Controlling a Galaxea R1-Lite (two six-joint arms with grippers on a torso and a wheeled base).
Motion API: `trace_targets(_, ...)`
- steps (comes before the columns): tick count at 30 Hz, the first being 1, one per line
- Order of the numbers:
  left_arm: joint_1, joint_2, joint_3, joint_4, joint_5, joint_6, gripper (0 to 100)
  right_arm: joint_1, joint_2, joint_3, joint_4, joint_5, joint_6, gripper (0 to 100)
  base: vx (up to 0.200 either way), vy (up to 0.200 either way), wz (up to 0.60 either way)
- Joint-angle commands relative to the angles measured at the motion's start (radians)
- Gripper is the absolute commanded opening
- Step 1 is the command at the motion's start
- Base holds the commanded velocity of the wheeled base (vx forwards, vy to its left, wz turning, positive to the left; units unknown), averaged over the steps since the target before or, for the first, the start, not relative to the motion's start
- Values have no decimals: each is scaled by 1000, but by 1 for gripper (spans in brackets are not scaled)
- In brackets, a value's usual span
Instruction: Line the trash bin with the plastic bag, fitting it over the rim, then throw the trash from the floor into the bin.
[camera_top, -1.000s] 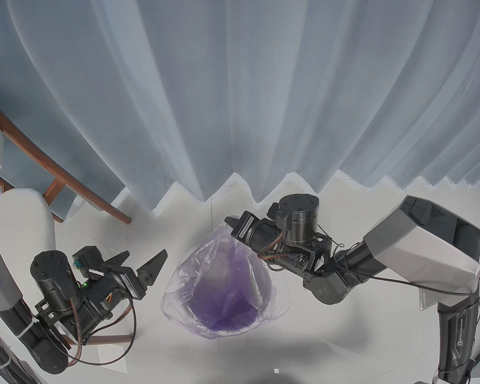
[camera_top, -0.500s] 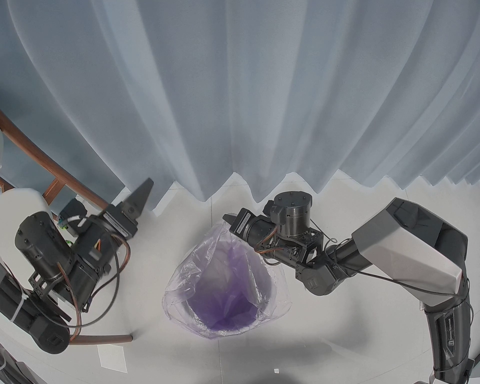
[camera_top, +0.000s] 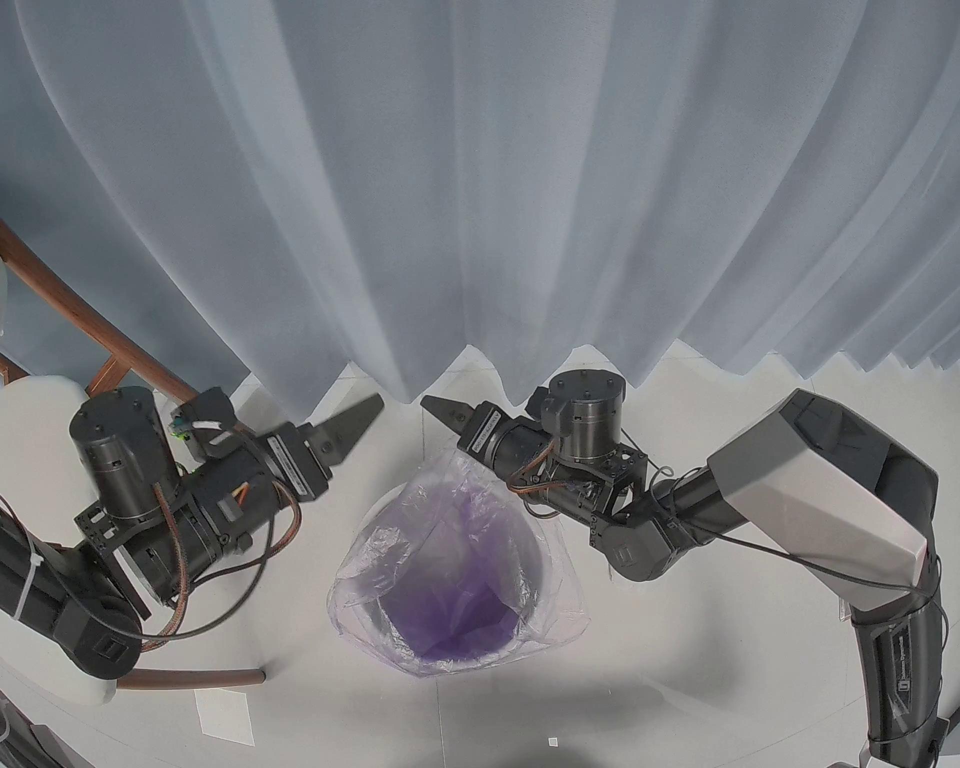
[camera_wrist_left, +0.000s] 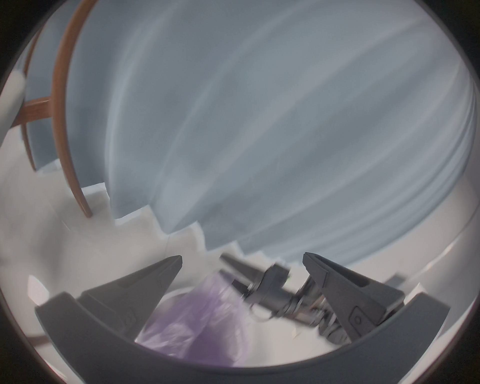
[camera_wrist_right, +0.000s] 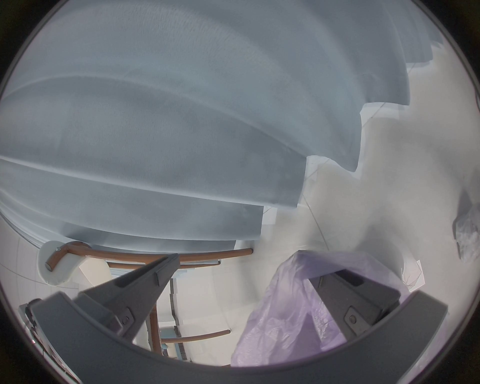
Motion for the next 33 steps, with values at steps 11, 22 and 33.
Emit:
trace_targets(11,42,94,-44,242,-293,731,100,-9,-91,-58,118,-45,65,100,0,0,0)
trace_targets(22,70,205,46,239,-311,993,100,0,-91,-60,118,-44,65,100,0,0,0)
trace_targets(33,84,373,-81,237,-288,1024,100,18,-99,-55,115,-52,67,100,0,0,0)
